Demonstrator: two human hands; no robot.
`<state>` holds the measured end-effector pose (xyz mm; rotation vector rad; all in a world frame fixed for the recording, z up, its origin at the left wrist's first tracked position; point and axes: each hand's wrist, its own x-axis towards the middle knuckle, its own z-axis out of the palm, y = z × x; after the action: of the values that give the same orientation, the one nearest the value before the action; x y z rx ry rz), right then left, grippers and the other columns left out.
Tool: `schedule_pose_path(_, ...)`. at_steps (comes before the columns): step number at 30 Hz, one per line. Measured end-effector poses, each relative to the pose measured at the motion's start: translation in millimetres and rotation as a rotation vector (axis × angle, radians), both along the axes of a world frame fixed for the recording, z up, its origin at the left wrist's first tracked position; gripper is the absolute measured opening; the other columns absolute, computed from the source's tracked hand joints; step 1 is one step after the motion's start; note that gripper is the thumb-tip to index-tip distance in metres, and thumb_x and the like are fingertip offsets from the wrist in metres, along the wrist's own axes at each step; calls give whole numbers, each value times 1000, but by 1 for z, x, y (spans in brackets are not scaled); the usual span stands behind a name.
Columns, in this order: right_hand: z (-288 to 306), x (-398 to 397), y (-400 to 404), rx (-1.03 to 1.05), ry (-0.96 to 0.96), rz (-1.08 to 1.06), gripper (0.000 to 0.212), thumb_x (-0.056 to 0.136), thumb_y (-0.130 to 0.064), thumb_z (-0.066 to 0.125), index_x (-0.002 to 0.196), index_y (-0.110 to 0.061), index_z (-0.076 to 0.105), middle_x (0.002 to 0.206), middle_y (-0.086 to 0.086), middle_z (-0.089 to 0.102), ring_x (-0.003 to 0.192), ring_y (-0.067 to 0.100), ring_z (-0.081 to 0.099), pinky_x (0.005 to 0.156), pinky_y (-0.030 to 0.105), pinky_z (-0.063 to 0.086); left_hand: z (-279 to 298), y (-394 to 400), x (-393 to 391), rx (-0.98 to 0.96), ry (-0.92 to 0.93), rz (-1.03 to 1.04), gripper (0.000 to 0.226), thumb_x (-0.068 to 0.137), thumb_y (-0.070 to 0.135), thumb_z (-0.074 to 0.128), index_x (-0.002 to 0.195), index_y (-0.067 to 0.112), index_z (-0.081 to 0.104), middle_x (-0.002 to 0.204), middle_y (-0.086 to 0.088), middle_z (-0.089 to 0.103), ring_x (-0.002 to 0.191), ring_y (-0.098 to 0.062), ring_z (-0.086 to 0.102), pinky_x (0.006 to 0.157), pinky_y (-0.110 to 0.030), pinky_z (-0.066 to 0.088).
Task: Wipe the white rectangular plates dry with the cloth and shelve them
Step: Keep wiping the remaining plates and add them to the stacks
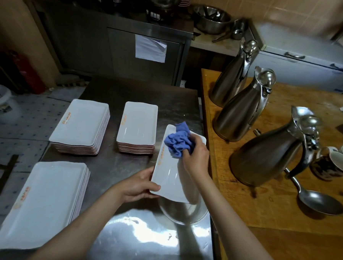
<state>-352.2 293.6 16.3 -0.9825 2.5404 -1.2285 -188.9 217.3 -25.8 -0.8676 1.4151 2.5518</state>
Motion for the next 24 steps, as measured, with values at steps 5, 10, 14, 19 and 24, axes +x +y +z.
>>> schedule_pose_path(5, -2, -9, -3, -19, 39, -85, 35, 82, 0, 64, 116, -7, 63, 120, 7, 59, 110, 17, 55, 92, 18, 40, 3, -1, 3, 2, 9, -18, 74, 64, 0, 65, 130, 26, 45, 117, -3, 66, 100, -20, 65, 68, -27, 56)
schedule_pose_path(10, 0, -7, -1, 15, -48, 55, 31, 87, -1, 61, 115, -9, 66, 115, 6, 66, 106, 14, 59, 80, 5, 39, 2, -1, 1, 8, 23, -3, 76, 62, 1, 68, 131, 24, 45, 117, -4, 66, 101, -21, 65, 68, -27, 55)
schedule_pose_path(14, 6, 3, 6, 89, -51, 163, 29, 86, 2, 60, 112, -8, 68, 112, 6, 65, 105, 15, 58, 83, 7, 38, -1, -2, -1, 11, 49, 30, 71, 61, 5, 72, 126, 25, 49, 113, 0, 68, 102, -20, 65, 73, -30, 55)
schedule_pose_path(19, 6, 19, 24, 103, -13, 318, 24, 86, 5, 58, 105, -3, 70, 109, 6, 62, 96, 6, 51, 70, -4, 36, -4, -7, -2, 68, 85, 92, 55, 72, 3, 64, 121, 24, 53, 108, -3, 69, 98, -19, 66, 73, -31, 56)
schedule_pose_path(24, 2, 24, 32, 111, 39, 461, 18, 77, 3, 66, 90, -4, 74, 93, 9, 71, 89, 19, 63, 75, 25, 49, -7, -10, 0, 50, 102, 103, 56, 71, 6, 64, 124, 19, 51, 109, -7, 68, 100, -21, 65, 74, -31, 56)
